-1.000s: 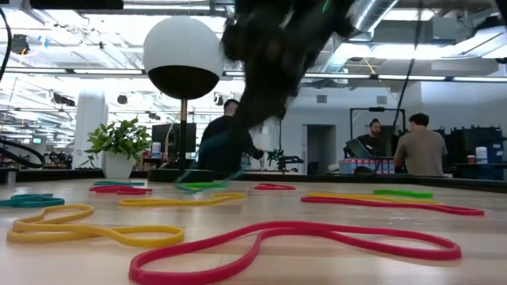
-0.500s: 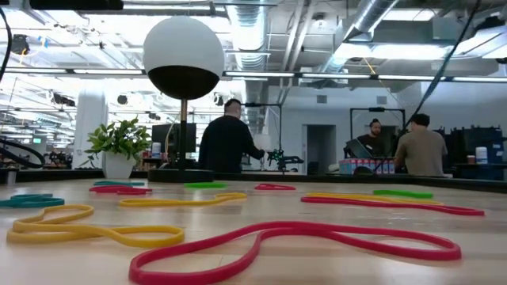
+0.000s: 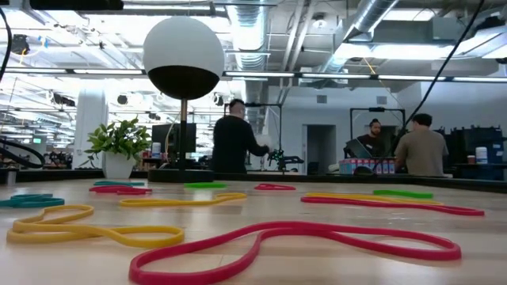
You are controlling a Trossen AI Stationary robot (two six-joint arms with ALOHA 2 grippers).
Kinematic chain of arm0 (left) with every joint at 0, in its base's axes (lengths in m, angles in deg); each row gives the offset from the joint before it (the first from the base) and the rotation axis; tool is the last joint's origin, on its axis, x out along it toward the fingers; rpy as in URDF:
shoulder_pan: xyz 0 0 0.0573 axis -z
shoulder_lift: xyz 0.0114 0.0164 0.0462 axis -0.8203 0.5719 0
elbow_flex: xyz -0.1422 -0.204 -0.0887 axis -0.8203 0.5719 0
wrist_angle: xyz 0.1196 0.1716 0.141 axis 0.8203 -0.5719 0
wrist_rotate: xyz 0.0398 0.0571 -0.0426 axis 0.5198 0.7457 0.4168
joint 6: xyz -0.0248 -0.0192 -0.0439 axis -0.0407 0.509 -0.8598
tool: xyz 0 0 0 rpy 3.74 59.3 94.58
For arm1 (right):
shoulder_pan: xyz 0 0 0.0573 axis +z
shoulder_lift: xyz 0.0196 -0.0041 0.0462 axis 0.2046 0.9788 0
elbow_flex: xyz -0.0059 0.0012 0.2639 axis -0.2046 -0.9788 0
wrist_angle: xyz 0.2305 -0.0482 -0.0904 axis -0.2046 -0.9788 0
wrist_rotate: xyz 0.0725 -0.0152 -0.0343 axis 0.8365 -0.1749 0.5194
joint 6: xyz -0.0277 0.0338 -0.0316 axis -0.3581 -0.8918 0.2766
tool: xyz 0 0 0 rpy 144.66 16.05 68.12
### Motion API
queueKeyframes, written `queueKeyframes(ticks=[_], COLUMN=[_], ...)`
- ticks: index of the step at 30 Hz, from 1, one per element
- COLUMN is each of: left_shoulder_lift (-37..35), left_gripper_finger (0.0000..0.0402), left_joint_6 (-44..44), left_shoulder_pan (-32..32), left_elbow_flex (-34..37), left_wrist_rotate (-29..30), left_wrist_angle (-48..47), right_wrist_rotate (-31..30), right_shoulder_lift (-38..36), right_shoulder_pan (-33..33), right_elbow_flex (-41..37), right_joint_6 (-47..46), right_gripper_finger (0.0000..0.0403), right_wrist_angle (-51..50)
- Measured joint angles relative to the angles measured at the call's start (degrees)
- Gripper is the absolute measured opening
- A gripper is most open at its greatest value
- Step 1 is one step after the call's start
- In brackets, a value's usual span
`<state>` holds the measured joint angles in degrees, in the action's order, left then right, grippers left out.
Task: Pick and place items into bin
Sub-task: Put the blue rubber band into the black bin
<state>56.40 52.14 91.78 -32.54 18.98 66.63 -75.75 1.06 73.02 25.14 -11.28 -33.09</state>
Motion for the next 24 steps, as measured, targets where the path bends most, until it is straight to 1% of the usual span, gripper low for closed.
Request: queueKeyframes(ticks=[4,8,12,15,21,24], left_shoulder_lift=[0.0,0.0,0.0,0.0,0.0,0.0], left_gripper_finger=[0.0119,0.0119,0.0119,0.0119,0.0119,0.0119], left_joint_6=[-0.7,-1.6,-1.7,-1.7,-1.7,-1.7], left_shoulder_pan=[0.0,0.0,0.0,0.0,0.0,0.0], left_elbow_flex=[0.0,0.0,0.0,0.0,0.0,0.0], left_wrist_rotate=[0.0,0.0,0.0,0.0,0.0,0.0], left_wrist_angle=[0.0,0.0,0.0,0.0,0.0,0.0], right_wrist_rotate=[0.2,0.2,0.1,0.0,-2.5,-3.3], right_shoulder_lift=[3.8,6.8,9.0,9.4,9.5,9.5], right_shoulder_pan=[5.4,9.2,10.4,10.1,7.9,6.2], right_elbow_flex=[0.0,0.0,0.0,0.0,-0.1,-0.1], right_joint_6=[-10.3,-15.2,-15.3,-15.0,-9.8,-4.9], right_gripper_finger=[0.0000,0.0000,0.0000,0.0000,0.0001,0.0001], right_wrist_angle=[0.0,-0.1,-0.2,-0.4,-3.4,-3.6])
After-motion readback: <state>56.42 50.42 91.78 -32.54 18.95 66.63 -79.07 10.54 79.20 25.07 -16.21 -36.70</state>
